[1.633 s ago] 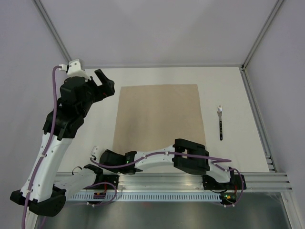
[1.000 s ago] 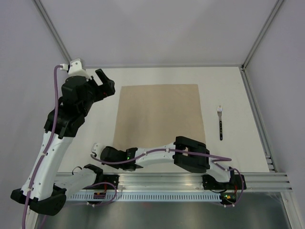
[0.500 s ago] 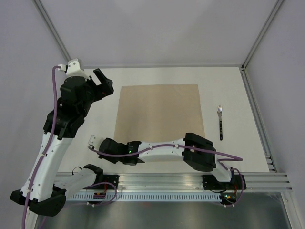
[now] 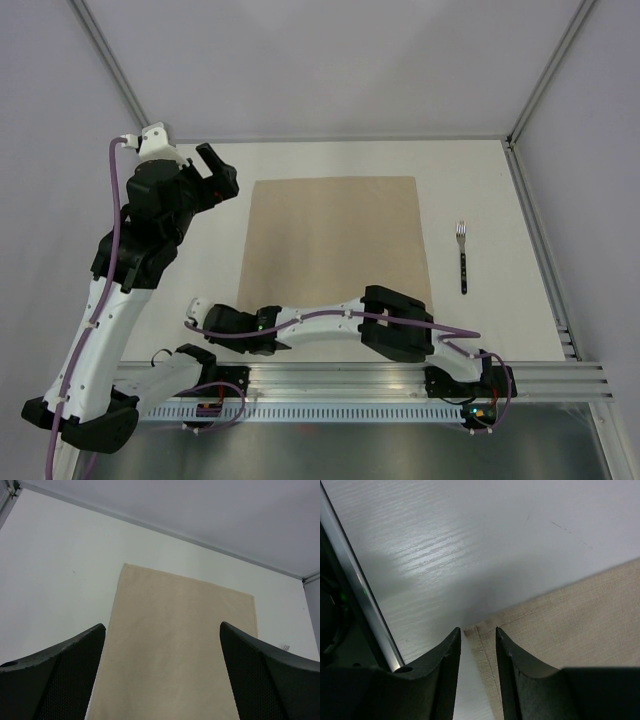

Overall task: Fold the napkin, place the utensils inside, and roll it up
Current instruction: Fold the napkin at the center of the board.

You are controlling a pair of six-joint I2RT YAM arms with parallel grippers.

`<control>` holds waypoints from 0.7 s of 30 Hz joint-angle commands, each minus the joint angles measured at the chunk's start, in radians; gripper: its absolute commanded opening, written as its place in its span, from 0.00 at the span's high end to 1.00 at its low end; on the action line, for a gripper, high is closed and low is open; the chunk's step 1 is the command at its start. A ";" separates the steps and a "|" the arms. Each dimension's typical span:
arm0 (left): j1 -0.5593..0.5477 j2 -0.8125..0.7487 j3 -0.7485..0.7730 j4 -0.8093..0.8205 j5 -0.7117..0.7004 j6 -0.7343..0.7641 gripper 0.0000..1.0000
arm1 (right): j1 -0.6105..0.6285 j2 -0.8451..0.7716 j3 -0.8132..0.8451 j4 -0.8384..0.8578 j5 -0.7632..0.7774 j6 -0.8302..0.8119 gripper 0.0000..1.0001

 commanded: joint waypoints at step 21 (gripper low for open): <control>0.000 0.017 -0.002 0.020 -0.001 0.003 0.00 | -0.043 0.042 0.007 -0.026 -0.096 0.081 0.55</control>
